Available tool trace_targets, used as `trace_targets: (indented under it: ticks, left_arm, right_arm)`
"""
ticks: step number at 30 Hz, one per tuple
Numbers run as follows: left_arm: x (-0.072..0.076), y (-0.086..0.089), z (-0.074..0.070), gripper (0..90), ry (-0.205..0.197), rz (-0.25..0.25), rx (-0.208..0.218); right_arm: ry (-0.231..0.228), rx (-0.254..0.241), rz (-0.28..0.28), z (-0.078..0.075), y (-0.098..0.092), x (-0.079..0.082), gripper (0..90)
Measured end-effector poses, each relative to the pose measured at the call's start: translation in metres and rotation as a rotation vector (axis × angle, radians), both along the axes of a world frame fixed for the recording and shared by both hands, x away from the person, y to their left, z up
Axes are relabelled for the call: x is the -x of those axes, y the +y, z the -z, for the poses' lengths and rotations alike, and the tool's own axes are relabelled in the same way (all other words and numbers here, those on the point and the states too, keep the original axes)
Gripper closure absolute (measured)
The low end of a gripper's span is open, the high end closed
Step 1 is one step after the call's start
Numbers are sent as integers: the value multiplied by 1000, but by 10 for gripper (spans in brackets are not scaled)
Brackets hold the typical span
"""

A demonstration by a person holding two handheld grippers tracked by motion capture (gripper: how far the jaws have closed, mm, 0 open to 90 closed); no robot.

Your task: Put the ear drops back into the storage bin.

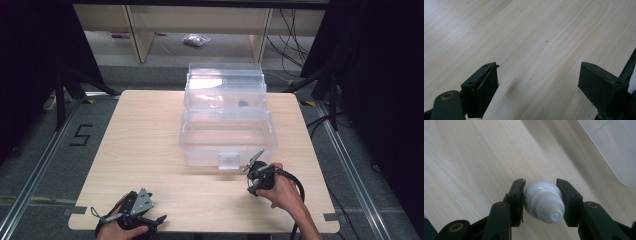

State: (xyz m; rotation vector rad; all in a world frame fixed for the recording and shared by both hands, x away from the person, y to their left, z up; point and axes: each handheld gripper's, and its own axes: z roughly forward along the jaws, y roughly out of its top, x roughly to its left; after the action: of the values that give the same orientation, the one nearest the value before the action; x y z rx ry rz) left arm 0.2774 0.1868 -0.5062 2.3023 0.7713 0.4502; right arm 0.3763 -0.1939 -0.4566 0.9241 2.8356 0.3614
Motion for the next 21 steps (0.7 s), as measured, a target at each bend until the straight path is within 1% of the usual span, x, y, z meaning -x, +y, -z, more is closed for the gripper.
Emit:
trace_targets:
  ticks: [3, 4, 6, 7, 8, 9, 11, 12, 13, 14, 15, 16, 17, 18, 19, 20, 21]
  left_arm:
    - [0, 0, 0, 155, -2, 0, -4]
    - [0, 0, -1, 156, -3, 0, -3]
    - [0, 0, 0, 156, -1, 1, -2]
    - [0, 0, 0, 156, -1, -1, -2]
    - [-1, 1, -1, 156, -9, 12, -14]
    - [-1, 1, -1, 156, -9, 9, -11]
    - [0, 0, 0, 155, -3, 1, -4]
    - [-1, 1, -1, 156, -9, 12, -15]
    - [0, 0, -1, 156, -6, -2, 3]
    - [0, 0, -1, 156, -6, -2, 3]
    - [-1, 1, -1, 156, -9, 6, -9]
    - [-1, 3, -3, 155, -4, 31, -41]
    - [-1, 3, -3, 156, -2, 32, -41]
    - [0, 0, 0, 156, 0, -8, 6]
    - [0, 0, 0, 156, 0, -8, 6]
    - [-1, 2, -1, 156, -9, 10, -11]
    - [-1, 1, -1, 156, -8, 2, 1]
  right_arm:
    - [-3, -1, -9, 0, 1, 1, 600]
    - [-14, 7, -16, -1, 1, 1, 601]
    - [-21, 10, -22, -2, 1, 1, 601]
    - [-40, -3, -70, -6, 0, -1, 601]
    - [-40, -3, -70, -6, 0, -1, 601]
    - [-23, -6, -30, -8, 0, 2, 601]
    - [-29, -19, -56, -12, -1, 1, 601]
    - [-21, -26, -40, -15, -1, 2, 601]
    - [-33, -31, -40, -18, -2, 0, 601]
    - [-33, -31, -40, -18, -2, 0, 601]
    - [-37, -29, -55, -19, -3, -1, 601]
    - [-37, -39, -34, -25, -4, 0, 602]
    - [-36, -42, -39, -27, -4, -1, 602]
    - [-40, -42, -53, -29, -5, -3, 602]
    - [-40, -42, -53, -29, -5, -3, 602]
    - [-36, -42, -50, -33, -6, -4, 602]
    - [-33, -38, -44, -35, -6, -4, 602]
